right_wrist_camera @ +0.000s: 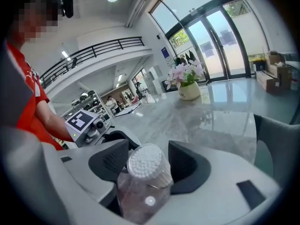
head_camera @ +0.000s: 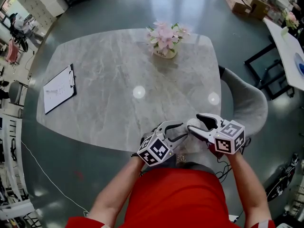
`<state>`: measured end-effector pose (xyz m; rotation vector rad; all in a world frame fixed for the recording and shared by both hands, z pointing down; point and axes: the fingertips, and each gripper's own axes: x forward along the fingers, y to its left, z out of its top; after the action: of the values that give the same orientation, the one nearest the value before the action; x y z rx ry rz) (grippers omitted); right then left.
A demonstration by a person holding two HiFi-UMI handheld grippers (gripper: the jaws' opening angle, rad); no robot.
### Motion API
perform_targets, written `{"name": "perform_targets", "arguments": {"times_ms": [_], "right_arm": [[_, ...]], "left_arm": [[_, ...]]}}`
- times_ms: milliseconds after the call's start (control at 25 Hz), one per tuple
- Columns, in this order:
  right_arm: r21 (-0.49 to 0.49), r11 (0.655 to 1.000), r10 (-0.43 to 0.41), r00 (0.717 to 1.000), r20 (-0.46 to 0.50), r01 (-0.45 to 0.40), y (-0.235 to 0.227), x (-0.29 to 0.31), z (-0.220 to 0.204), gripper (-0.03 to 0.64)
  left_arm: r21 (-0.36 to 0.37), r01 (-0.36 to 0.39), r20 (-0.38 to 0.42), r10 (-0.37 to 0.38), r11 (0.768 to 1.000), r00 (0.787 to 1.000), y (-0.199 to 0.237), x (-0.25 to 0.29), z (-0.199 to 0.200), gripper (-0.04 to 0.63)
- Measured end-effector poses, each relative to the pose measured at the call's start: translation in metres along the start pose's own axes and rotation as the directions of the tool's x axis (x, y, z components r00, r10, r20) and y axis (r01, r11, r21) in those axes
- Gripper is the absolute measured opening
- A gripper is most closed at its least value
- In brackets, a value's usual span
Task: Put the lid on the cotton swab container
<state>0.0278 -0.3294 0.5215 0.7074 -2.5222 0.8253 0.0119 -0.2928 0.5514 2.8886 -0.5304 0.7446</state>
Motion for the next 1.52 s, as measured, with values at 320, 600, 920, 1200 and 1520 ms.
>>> {"name": "perform_targets", "arguments": {"times_ms": [320, 600, 920, 1200, 1520], "right_arm": [[-0.027, 0.999, -0.025, 0.971, 0.239, 0.033, 0.003, -0.050, 0.049, 0.288], [-0.204, 0.977, 0.047, 0.887, 0.459, 0.054, 0.053, -0.097, 0.084, 0.269], [-0.349, 0.914, 0.031, 0.823, 0.567, 0.206, 0.091, -0.133, 0.102, 0.144], [-0.373, 0.857, -0.059, 0.786, 0.616, 0.357, 0.091, -0.157, 0.103, 0.018], [-0.301, 0.880, -0.089, 0.751, 0.654, 0.367, 0.086, -0.173, 0.106, 0.017]], "left_arm": [[-0.069, -0.126, 0.133, 0.134, 0.990, 0.982, 0.012, -0.047, 0.032, 0.202], [-0.154, -0.222, 0.327, 0.262, 0.963, 0.908, 0.017, -0.096, 0.111, 0.082], [-0.131, -0.294, 0.404, 0.322, 0.947, 0.856, 0.011, -0.131, 0.160, 0.015], [-0.091, -0.315, 0.456, 0.321, 0.945, 0.830, -0.003, -0.145, 0.183, 0.014], [-0.053, -0.307, 0.459, 0.296, 0.950, 0.838, -0.012, -0.142, 0.195, 0.014]]}}
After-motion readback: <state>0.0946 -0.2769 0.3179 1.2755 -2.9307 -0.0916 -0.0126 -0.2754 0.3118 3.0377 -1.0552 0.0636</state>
